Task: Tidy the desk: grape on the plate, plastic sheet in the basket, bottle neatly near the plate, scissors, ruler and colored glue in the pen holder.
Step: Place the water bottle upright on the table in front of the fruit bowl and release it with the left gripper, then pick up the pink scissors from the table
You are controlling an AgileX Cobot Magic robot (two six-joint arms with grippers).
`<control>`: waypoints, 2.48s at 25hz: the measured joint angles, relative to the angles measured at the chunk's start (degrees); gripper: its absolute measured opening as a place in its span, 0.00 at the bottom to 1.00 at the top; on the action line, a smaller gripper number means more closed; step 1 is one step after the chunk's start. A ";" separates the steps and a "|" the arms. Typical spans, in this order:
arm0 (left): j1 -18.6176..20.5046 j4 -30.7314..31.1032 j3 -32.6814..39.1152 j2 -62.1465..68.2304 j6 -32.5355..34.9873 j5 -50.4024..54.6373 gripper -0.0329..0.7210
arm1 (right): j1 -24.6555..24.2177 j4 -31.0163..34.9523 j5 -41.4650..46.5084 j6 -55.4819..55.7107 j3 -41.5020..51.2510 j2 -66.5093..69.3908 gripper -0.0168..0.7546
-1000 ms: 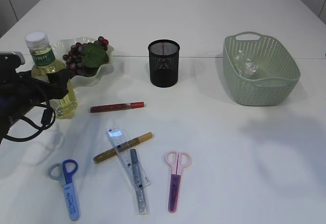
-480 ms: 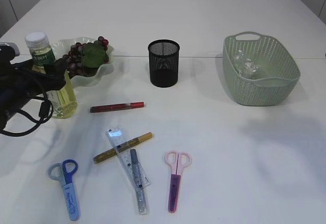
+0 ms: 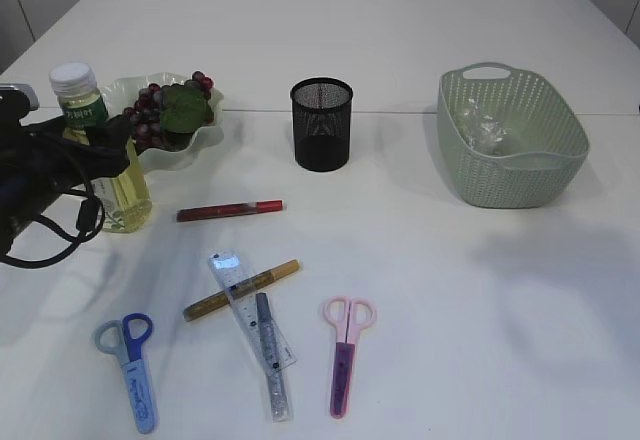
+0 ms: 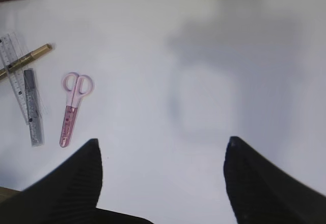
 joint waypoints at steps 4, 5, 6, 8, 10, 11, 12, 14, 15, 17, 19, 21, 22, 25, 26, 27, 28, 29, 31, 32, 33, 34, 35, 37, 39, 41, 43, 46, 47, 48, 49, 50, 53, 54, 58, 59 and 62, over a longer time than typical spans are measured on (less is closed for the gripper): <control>0.00 0.00 0.00 0.00 0.00 0.00 0.80 | 0.00 0.00 0.00 0.00 0.00 0.00 0.77; 0.00 0.00 0.00 0.00 0.00 0.00 0.80 | 0.00 0.00 0.00 0.00 0.00 0.00 0.77; 0.00 0.00 0.00 0.00 0.00 0.00 0.80 | 0.00 0.00 0.00 0.00 0.00 0.00 0.77; 0.00 0.00 0.00 0.00 0.00 0.00 0.80 | 0.00 0.00 0.00 0.00 0.00 0.00 0.77; 0.00 0.00 0.00 -0.08 0.00 0.00 0.80 | 0.00 0.00 0.00 0.00 0.00 0.00 0.77; 0.00 0.00 0.00 -0.34 0.00 0.27 0.80 | 0.00 0.00 0.00 0.00 0.00 0.00 0.77; 0.00 0.00 0.00 -0.72 0.00 0.67 0.80 | 0.00 0.00 0.00 0.00 0.00 0.00 0.77; 0.00 0.00 0.00 -1.90 0.00 0.82 0.79 | 0.00 0.00 0.00 0.00 0.00 0.00 0.77; 0.00 0.00 0.00 -2.77 0.00 0.54 0.79 | 0.00 0.00 0.00 0.00 0.00 0.00 0.77; 0.00 0.00 0.00 -4.43 0.00 0.06 0.79 | 0.00 0.00 0.00 0.00 0.00 0.00 0.77; 0.00 0.00 0.00 -5.65 0.00 0.06 0.79 | 0.00 0.00 0.00 0.00 0.00 0.00 0.77; 0.00 0.00 0.00 -6.68 0.00 0.19 0.79 | 0.00 0.00 0.00 0.00 0.00 0.00 0.77; 0.00 0.00 0.00 -7.30 0.00 0.63 0.79 | 0.00 0.00 0.00 0.00 0.00 0.00 0.77; 0.00 0.21 0.00 -9.85 0.00 3.32 0.79 | 0.00 0.00 0.00 0.00 0.00 0.00 0.77; 0.00 0.46 0.00 -11.13 0.00 4.98 0.79 | 0.00 0.00 0.00 0.00 0.00 0.00 0.77; 0.00 0.56 0.00 -12.63 0.00 6.66 0.79 | 0.00 0.00 0.00 0.00 0.00 0.00 0.77; 0.00 0.71 0.00 -14.37 0.00 9.03 0.79 | 0.00 0.00 0.00 0.00 0.00 0.00 0.77; 0.00 0.83 0.00 -15.95 0.00 11.47 0.79 | 0.00 0.00 0.00 0.00 0.00 0.00 0.77; 0.00 0.97 0.00 -19.83 0.00 15.74 0.79 | 0.00 0.00 0.00 0.00 0.00 0.00 0.77; 0.00 0.97 0.00 -21.36 0.00 17.76 0.79 | 0.00 0.00 0.00 0.00 0.00 0.00 0.77; 0.00 1.07 0.00 -23.15 0.00 19.70 0.79 | 0.00 0.00 0.00 0.00 0.00 0.00 0.77; 0.00 1.07 0.00 -24.85 0.00 21.29 0.79 | 0.00 0.00 0.00 0.00 0.00 0.00 0.77; 0.00 1.07 0.00 -26.54 0.00 23.10 0.79 | 0.00 0.00 0.00 0.00 0.00 0.00 0.77; 0.00 1.07 0.00 -29.65 0.00 26.57 0.79 | 0.00 0.00 0.00 0.00 0.00 0.00 0.77; 0.00 1.07 0.00 -33.24 0.00 30.74 0.79 | 0.00 0.00 0.00 0.00 0.00 0.00 0.77; 0.00 1.07 0.00 -36.53 0.00 34.78 0.79 | 0.00 0.00 0.00 0.00 0.00 0.00 0.77; 0.00 1.07 0.00 -39.64 0.00 38.85 0.77 | 0.00 0.00 0.00 0.00 0.00 0.00 0.77; 0.00 1.07 0.10 -43.74 0.00 42.16 0.74 | 0.00 0.00 0.00 0.00 0.00 0.00 0.77; 0.00 1.07 0.10 -44.62 0.00 42.64 0.72 | 0.00 0.00 0.00 0.00 0.00 0.00 0.77; 0.00 1.07 0.10 -45.56 0.00 43.03 0.70 | 0.00 0.00 0.00 0.00 0.00 0.00 0.77; 0.00 1.07 0.10 -46.44 0.00 43.53 0.69 | 0.00 0.00 0.00 0.00 0.00 0.00 0.77; 0.00 1.07 0.10 -47.33 0.00 44.12 0.69 | 0.00 0.00 0.00 0.00 0.00 0.00 0.77; 0.00 1.07 0.10 -50.12 0.00 47.66 0.68 | 0.00 0.00 0.00 0.00 0.00 0.00 0.77; 0.00 1.07 0.10 -50.93 0.00 48.93 0.68 | 0.00 0.00 0.00 0.00 0.00 0.00 0.77; 0.00 1.07 0.10 -54.23 0.00 54.84 0.68 | 0.00 0.00 0.00 0.00 0.00 0.00 0.77; 0.00 1.07 0.10 -55.04 0.00 57.05 0.68 | 0.00 0.00 0.00 0.00 0.00 0.00 0.77; 0.00 0.26 0.10 -57.66 0.00 65.29 0.68 | 0.00 0.00 0.00 0.00 0.00 0.00 0.77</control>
